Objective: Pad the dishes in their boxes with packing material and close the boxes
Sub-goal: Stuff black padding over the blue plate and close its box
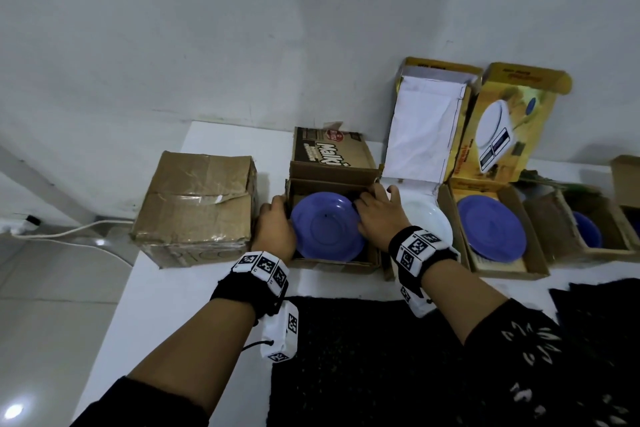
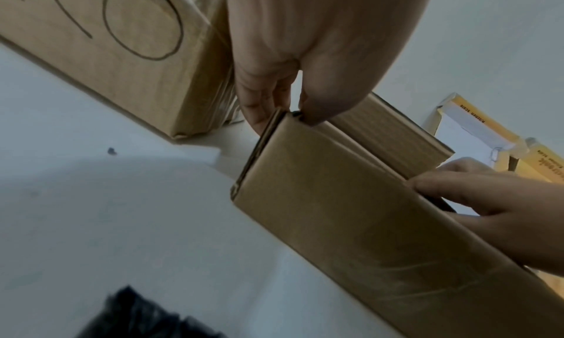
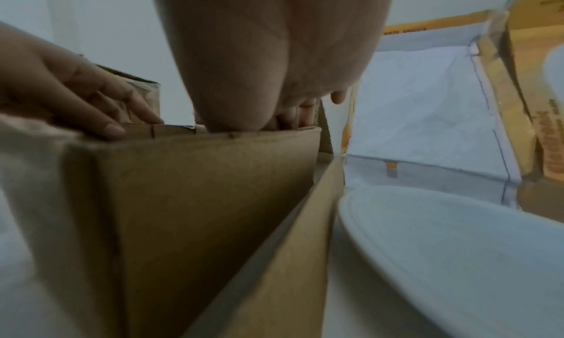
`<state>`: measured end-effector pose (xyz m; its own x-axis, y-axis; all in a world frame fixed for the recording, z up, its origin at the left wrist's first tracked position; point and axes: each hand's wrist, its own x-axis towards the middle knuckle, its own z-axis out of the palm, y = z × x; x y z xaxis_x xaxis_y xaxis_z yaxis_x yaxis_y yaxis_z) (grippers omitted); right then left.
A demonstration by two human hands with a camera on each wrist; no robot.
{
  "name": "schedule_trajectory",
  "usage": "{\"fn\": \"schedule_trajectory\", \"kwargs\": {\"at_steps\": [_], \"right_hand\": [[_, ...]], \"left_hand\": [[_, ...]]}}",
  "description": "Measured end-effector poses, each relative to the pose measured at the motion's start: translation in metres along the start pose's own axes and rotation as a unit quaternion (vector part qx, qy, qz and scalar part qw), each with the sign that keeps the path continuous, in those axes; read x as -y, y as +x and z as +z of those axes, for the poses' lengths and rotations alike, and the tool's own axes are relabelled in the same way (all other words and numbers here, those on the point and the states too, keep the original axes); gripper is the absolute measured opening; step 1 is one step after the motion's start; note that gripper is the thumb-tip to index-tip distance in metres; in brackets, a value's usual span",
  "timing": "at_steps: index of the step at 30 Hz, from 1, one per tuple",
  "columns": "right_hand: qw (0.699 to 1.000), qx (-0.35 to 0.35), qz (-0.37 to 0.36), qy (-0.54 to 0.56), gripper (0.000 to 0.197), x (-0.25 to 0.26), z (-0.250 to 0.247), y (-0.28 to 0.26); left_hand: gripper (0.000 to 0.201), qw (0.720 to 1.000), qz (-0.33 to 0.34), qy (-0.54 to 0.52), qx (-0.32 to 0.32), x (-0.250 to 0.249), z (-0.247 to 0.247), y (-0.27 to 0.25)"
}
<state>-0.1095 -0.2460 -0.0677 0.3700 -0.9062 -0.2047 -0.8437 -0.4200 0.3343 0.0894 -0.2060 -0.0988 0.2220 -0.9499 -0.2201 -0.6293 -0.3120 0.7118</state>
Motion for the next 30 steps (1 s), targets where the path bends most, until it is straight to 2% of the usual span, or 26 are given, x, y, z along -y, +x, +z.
{"fn": "schedule_trajectory", "kwargs": {"at_steps": [2, 5, 10, 16, 17, 19, 21, 24, 26, 27, 30], "right_hand": [[1.0, 0.011, 0.001, 0.012, 0.027, 0.0, 0.001, 0.004], [0.998, 0.019, -0.002, 0.058, 0.041, 0.003, 0.005, 0.008], [0.995, 0.064, -0.004, 0.07, 0.06, 0.003, 0.004, 0.006], [0.992, 0.092, 0.007, 0.084, 0.069, 0.01, 0.0, 0.005], [0.991, 0.088, 0.009, 0.104, 0.069, 0.009, -0.004, 0.004], [0.984, 0.027, 0.017, 0.174, 0.059, 0.007, -0.012, -0.004], [0.962, -0.069, 0.035, 0.263, 0.043, 0.002, -0.017, -0.019], [0.895, -0.145, 0.06, 0.418, 0.029, -0.011, -0.02, -0.052], [0.853, -0.136, 0.047, 0.502, 0.024, -0.024, -0.021, -0.083], [0.842, -0.117, 0.043, 0.525, 0.022, -0.032, -0.021, -0.101], [0.854, -0.024, 0.061, 0.516, 0.014, -0.055, -0.011, -0.156]], "left_hand": [[0.04, 1.0, -0.001, -0.001, -0.001, 0.001, 0.0, 0.0], [0.041, 1.0, -0.004, -0.005, 0.002, 0.001, 0.0, -0.001], [0.045, 1.0, -0.001, -0.006, 0.004, 0.001, 0.0, 0.0], [0.047, 1.0, -0.001, 0.016, 0.023, -0.004, -0.004, -0.005], [0.047, 0.999, 0.006, 0.022, 0.031, -0.005, -0.006, -0.006], [0.048, 0.997, 0.019, 0.051, 0.047, -0.01, -0.01, -0.011], [0.053, 0.994, 0.03, 0.089, 0.046, -0.019, -0.012, -0.022], [0.048, 0.989, 0.09, 0.12, -0.001, -0.041, -0.006, -0.05], [0.039, 0.983, 0.15, 0.106, 0.004, -0.055, 0.004, -0.071], [0.034, 0.979, 0.178, 0.098, 0.022, -0.062, 0.011, -0.082], [0.026, 0.963, 0.237, 0.093, 0.085, -0.079, 0.032, -0.12]]}}
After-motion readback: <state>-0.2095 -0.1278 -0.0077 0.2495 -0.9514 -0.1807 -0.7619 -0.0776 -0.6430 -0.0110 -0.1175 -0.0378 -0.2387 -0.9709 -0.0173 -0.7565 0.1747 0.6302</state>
